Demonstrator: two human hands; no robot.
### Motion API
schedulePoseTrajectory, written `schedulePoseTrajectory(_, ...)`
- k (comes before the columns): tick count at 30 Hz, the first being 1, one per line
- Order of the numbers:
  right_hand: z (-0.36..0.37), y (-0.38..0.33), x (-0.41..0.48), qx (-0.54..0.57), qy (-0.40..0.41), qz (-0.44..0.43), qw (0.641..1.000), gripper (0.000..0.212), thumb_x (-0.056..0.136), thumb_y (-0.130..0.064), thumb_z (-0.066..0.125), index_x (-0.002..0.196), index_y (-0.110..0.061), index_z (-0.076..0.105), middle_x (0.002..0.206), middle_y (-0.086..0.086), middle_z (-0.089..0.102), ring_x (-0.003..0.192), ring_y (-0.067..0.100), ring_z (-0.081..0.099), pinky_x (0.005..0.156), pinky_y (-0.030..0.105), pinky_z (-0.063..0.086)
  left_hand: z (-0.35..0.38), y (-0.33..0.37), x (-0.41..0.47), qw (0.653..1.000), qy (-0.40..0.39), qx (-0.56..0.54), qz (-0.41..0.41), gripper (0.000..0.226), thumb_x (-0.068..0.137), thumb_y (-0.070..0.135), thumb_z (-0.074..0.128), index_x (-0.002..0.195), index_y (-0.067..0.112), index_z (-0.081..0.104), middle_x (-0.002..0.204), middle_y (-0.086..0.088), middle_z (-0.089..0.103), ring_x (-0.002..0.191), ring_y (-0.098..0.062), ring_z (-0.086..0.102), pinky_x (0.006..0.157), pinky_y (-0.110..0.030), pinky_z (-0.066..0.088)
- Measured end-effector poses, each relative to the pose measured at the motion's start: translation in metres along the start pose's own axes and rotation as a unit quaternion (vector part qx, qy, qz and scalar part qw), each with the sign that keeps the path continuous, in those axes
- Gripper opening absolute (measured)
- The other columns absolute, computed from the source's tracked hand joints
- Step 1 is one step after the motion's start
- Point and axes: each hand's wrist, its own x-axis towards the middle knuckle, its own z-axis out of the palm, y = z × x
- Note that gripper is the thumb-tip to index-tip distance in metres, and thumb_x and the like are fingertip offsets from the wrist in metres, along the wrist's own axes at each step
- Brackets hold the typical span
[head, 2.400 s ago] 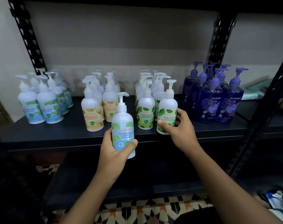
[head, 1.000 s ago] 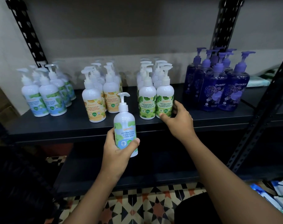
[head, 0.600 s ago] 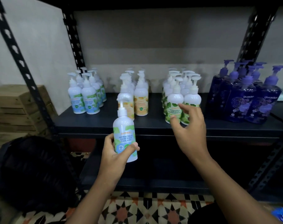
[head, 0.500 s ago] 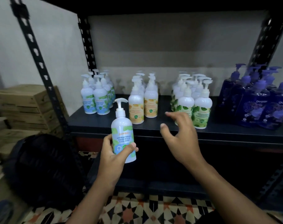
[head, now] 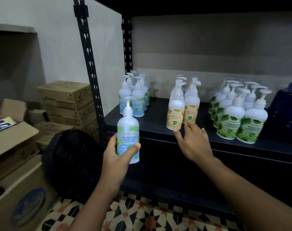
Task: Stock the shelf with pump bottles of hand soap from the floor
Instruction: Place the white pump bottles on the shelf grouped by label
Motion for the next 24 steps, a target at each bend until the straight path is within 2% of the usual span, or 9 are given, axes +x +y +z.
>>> schedulePoseTrajectory(4,0.006,0.007,-0.003,-0.055,-0.002,-0.004,0.998,0.074,0.096,-0.064,0.016,0.114,-0.011,0.063,0.122,0.006,0.064,0.122,0.026,0.053,0.107,0.047,0.039,0.012,0.000,0.002,1.000,-0.011,-0.001,0.002,0.042,0.082,0.017,0.079,0.121,0.024,0.063,0.100,-0.001,0.075,0.090,-0.018,0.074,0.073,-0.029,0.059)
schedulePoseTrajectory(10,0.010,0.007,-0.004,-0.082,-0.011,-0.004,0.997,0.081,0.098,-0.064,0.010,0.140,-0.009,0.052,0.147,0.008,0.053,0.140,0.026,0.041,0.115,0.044,0.030,0.037,0.010,0.016,0.998,-0.021,0.040,0.032,0.035,0.081,0.016,0.082,0.111,0.026,0.068,0.094,0.008,0.077,0.085,-0.008,0.074,0.071,-0.020,0.058)
schedulePoseTrajectory(15,0.009,0.006,-0.004,-0.092,-0.013,-0.007,0.996,0.074,0.101,-0.061,0.019,0.147,-0.010,0.046,0.154,0.008,0.046,0.146,0.025,0.035,0.118,0.042,0.025,0.045,0.018,0.067,0.992,-0.007,0.102,0.077,0.034,0.076,0.025,0.087,0.105,0.025,0.070,0.097,0.007,0.076,0.088,-0.006,0.073,0.080,-0.026,0.059)
schedulePoseTrajectory(20,0.008,0.003,-0.004,-0.091,-0.010,0.006,0.996,0.070,0.102,-0.059,0.024,0.146,-0.010,0.047,0.153,0.007,0.047,0.146,0.024,0.035,0.118,0.042,0.023,0.050,0.007,0.109,0.987,0.017,0.134,0.087,0.057,0.074,0.027,0.089,0.116,0.027,0.051,0.109,0.016,0.065,0.100,-0.004,0.067,0.092,-0.032,0.057)
schedulePoseTrajectory(24,0.006,0.002,-0.003,-0.084,-0.017,0.009,0.996,0.071,0.102,-0.059,0.023,0.147,-0.010,0.045,0.154,0.007,0.045,0.147,0.024,0.032,0.119,0.042,0.021,0.051,-0.004,0.122,0.984,0.023,0.154,0.084,0.055,0.078,0.024,0.086,0.115,0.024,0.047,0.103,0.022,0.061,0.095,0.007,0.062,0.089,-0.026,0.053)
